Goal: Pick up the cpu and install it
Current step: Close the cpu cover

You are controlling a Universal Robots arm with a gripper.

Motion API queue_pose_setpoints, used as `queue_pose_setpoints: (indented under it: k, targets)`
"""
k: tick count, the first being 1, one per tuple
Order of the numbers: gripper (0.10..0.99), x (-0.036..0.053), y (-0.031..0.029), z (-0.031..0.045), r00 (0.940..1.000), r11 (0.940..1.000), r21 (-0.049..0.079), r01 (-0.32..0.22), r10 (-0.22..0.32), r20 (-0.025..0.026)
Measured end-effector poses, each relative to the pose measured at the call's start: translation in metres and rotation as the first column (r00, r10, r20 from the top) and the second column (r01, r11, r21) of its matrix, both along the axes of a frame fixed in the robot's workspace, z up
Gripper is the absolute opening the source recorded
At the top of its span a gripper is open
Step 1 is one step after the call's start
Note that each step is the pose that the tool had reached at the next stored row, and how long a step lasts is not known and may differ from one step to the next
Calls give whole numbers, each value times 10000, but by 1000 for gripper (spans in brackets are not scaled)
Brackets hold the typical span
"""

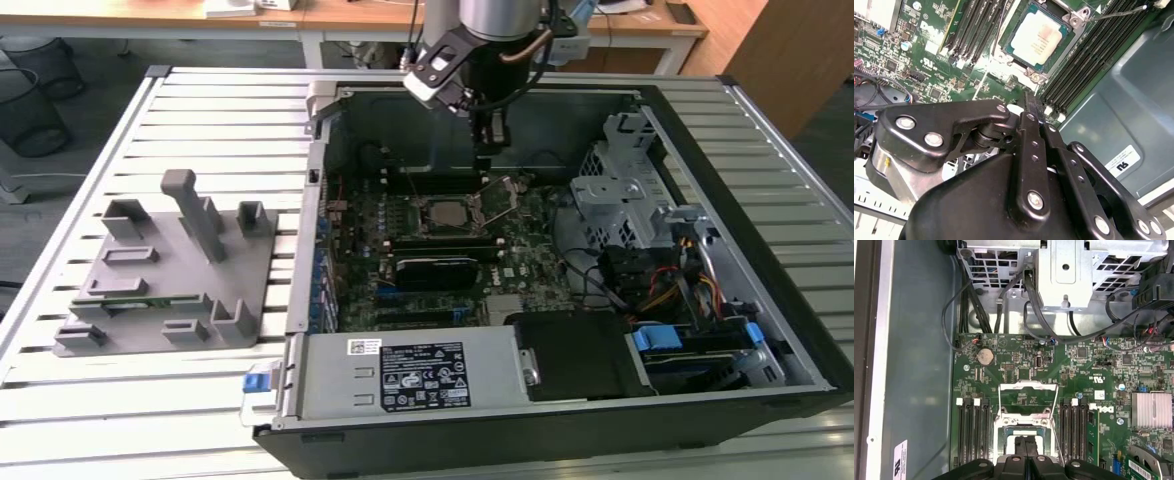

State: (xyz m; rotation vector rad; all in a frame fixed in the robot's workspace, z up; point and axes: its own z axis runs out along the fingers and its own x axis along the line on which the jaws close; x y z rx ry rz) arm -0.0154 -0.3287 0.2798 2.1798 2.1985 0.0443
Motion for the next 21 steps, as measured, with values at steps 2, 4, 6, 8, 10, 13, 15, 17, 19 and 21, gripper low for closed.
queue_pose_setpoints:
  k: [2,4,6,8,10,13,15,17,19,21]
  targets:
    - [106,8,1,0,10000,10000,0,0,0,0]
    - [106,15,3,0,10000,10000,-1,0,0,-1]
    - [106,21,4,0,10000,10000,-1,0,0,0]
    - [106,26,6,0,10000,10000,0,0,0,0]
    - [106,31,7,0,10000,10000,0,0,0,0]
    - [106,38,9,0,10000,10000,0,0,0,0]
    - [106,42,10,0,10000,10000,-1,0,0,0]
    - [106,47,11,0,10000,10000,0,0,0,0]
    - [106,54,12,0,10000,10000,0,0,0,0]
    - [106,63,12,0,10000,10000,0,1,-1,0]
